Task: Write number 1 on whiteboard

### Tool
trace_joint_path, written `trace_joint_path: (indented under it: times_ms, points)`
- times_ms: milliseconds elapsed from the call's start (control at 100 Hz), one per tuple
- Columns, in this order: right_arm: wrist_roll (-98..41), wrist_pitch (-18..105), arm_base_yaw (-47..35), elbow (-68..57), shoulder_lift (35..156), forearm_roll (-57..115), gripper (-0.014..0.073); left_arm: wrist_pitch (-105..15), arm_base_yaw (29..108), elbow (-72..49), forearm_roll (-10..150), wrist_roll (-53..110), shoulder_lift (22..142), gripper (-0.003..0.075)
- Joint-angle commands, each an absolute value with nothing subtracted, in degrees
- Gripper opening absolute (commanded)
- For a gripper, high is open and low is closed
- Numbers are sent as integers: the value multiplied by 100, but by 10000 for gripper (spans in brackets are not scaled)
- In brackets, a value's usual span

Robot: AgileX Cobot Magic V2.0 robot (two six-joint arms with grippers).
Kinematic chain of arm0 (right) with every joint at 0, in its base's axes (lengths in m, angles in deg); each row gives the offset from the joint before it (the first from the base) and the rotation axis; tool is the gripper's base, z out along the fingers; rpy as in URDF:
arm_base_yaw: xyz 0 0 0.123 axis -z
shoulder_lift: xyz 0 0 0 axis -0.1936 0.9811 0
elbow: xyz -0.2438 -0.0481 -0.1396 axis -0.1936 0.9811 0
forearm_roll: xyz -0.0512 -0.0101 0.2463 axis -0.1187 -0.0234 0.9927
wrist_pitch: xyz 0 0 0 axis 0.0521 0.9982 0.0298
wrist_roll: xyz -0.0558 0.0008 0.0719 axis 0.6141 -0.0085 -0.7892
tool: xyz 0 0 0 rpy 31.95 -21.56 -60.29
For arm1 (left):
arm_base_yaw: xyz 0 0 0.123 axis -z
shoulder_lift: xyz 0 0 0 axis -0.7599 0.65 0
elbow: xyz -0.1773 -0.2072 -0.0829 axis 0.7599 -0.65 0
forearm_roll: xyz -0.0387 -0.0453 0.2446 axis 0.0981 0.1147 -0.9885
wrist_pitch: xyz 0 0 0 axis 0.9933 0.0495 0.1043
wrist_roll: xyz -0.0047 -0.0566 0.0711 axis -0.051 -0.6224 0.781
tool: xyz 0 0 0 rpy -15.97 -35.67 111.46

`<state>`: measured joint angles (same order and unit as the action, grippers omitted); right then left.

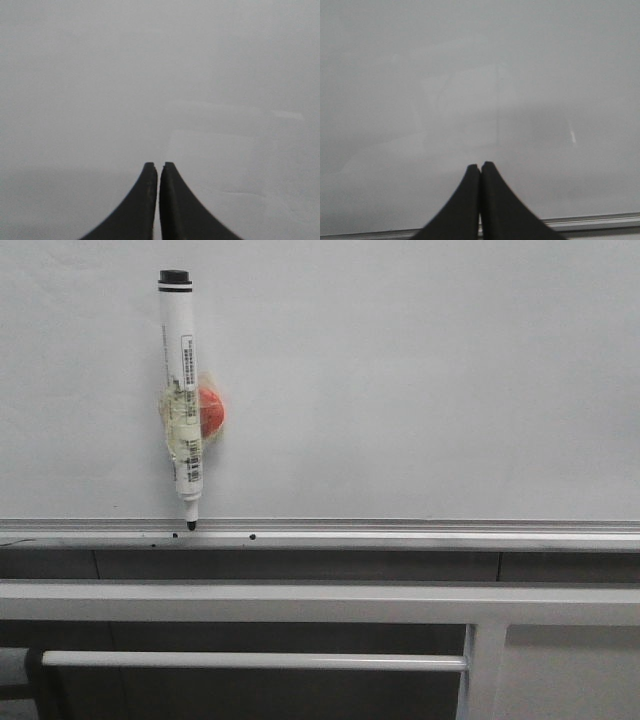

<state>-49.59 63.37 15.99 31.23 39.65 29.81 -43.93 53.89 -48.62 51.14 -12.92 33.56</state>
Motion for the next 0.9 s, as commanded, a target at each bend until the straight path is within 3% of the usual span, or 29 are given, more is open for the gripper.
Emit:
trace_joint_path:
  times_ms: [0,80,200,270,420,600,890]
  points:
    - [-4918,5923,1633,2956,4113,2989,-43,-3970,5427,-4676,5279,-1351,3555,-2]
    - [-4918,5923,1633,2946,4113,2989,-43,-3981,5427,-4676,5289,-1264,3598,111]
    - [-4918,5923,1633,2946,4113,2989,-43,-3890,5443,-4676,5354,-1208,3598,466]
    - [-4918,5923,1633,2946,4113,2989,-43,-3729,5443,-4676,5401,-1208,3598,571]
    - [-4918,5757,1633,2946,4113,2999,-43,-3384,5443,-4676,5856,-1208,3610,547]
    - [-4918,5834,1633,2946,4140,3260,-43,-4101,5443,-4676,5935,-1189,3770,476]
    - [-4908,6130,1633,2946,4323,3260,-43,-4506,5997,-4676,7158,228,4280,473]
